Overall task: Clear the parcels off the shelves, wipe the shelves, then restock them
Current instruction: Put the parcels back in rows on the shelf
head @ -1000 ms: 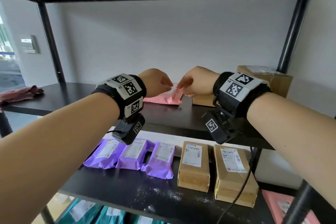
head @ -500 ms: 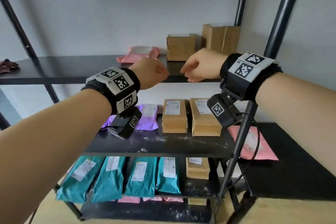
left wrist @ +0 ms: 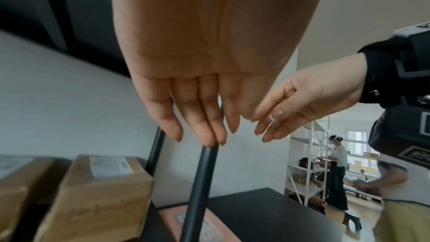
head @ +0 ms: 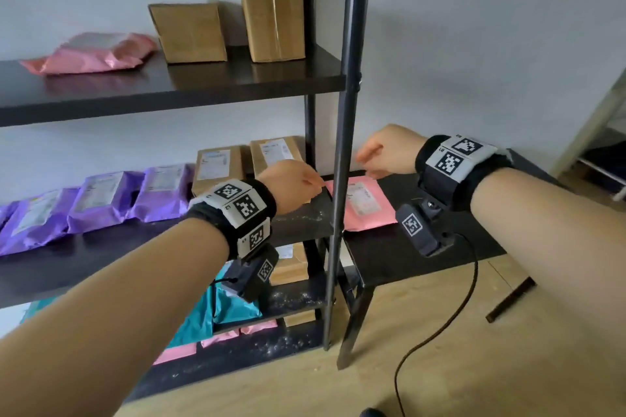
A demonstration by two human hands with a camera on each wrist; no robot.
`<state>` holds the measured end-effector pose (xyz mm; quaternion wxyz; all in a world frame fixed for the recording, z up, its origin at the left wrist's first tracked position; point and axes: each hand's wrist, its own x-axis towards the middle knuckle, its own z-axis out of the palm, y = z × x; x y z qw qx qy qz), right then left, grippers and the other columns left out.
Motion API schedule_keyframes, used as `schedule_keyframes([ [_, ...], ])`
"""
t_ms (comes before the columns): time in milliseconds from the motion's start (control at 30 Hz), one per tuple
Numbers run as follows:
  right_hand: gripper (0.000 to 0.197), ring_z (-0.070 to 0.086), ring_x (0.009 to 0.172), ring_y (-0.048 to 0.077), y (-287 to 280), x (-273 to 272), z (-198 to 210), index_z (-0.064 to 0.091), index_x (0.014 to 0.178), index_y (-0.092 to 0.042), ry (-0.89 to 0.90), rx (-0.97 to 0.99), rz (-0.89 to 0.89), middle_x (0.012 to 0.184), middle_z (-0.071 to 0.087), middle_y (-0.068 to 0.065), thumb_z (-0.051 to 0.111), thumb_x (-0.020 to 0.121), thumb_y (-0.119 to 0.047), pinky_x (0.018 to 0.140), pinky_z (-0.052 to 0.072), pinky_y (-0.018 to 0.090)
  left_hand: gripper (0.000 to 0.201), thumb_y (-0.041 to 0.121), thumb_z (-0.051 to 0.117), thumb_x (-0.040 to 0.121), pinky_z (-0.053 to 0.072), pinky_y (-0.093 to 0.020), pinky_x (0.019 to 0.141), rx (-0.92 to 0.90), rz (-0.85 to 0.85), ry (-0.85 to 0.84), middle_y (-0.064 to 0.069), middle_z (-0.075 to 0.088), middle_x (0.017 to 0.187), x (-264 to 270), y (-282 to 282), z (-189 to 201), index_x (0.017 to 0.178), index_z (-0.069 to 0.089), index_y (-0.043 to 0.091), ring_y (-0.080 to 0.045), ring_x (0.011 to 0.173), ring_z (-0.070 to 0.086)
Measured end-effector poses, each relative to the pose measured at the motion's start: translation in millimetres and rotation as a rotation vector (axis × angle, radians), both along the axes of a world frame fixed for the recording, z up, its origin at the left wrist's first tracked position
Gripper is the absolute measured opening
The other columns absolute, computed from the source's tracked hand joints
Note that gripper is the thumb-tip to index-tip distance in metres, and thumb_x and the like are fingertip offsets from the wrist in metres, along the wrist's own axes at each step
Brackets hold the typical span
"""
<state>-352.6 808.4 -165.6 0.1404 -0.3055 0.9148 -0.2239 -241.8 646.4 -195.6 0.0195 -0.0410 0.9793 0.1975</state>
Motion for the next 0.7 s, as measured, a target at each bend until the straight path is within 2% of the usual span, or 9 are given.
schedule_keyframes([
  [133,0.030,0.068,0.093,0.018,28.6,-59.6,-43.9,0.067,0.114,-0.011,-0.050,0.042,-0.058,0.107,0.069,0.006,0.061,0.086,-0.002,0.092,0.052,0.031,0.032,0.025,0.045,0.096,0.038,-0.021,0.098,0.045,-0.003,-0.054,0.002,0.058,0.129,-58.3,32.2,-42.9,0.122,0.063,0.020,-0.013,0.116,0.054],
  [233,0.029,0.064,0.102,0.020,45.5,-110.8,-82.2,0.067,0.114,-0.012,-0.072,0.064,-0.075,0.114,0.067,0.007,0.063,0.086,-0.007,0.098,0.048,0.035,0.035,0.026,0.045,0.095,0.035,-0.026,0.107,0.086,0.027,-0.161,0.000,0.051,0.137,-109.4,57.4,-81.5,0.128,0.057,0.020,-0.016,0.126,0.047],
  [333,0.034,0.059,0.112,0.023,58.8,-155.2,-120.0,0.062,0.122,-0.011,-0.098,0.138,-0.047,0.124,0.062,0.008,0.061,0.088,-0.012,0.100,0.044,0.033,0.045,0.027,0.047,0.095,0.033,-0.031,0.110,0.116,0.106,-0.256,-0.004,0.045,0.142,-156.7,79.8,-119.0,0.138,0.045,0.016,-0.019,0.130,0.043],
  [500,0.058,0.047,0.125,0.022,61.9,-204.7,-186.2,0.039,0.141,-0.015,-0.165,0.223,0.004,0.141,0.046,0.007,0.063,0.088,-0.018,0.099,0.036,0.026,0.057,0.026,0.057,0.088,0.041,-0.036,0.103,0.112,0.335,-0.331,-0.013,0.037,0.141,-210.5,93.4,-171.4,0.139,0.035,0.010,-0.029,0.127,0.042],
  [600,0.076,0.039,0.130,0.030,52.1,-219.5,-223.7,0.025,0.147,-0.017,-0.246,0.264,0.068,0.145,0.036,0.014,0.067,0.083,-0.020,0.105,0.035,0.035,0.070,0.028,0.064,0.082,0.043,-0.039,0.100,0.046,0.397,-0.357,-0.011,0.031,0.139,-231.9,92.2,-200.1,0.140,0.029,0.011,-0.030,0.127,0.036],
  [700,0.097,0.022,0.138,0.040,42.1,-226.9,-252.5,0.010,0.149,-0.032,-0.308,0.292,0.097,0.154,0.014,0.018,0.073,0.076,-0.028,0.110,0.031,0.046,0.086,0.026,0.070,0.076,0.045,-0.038,0.094,0.004,0.461,-0.382,-0.006,0.024,0.139,-249.4,91.4,-219.9,0.145,0.018,0.018,-0.029,0.128,0.030],
])
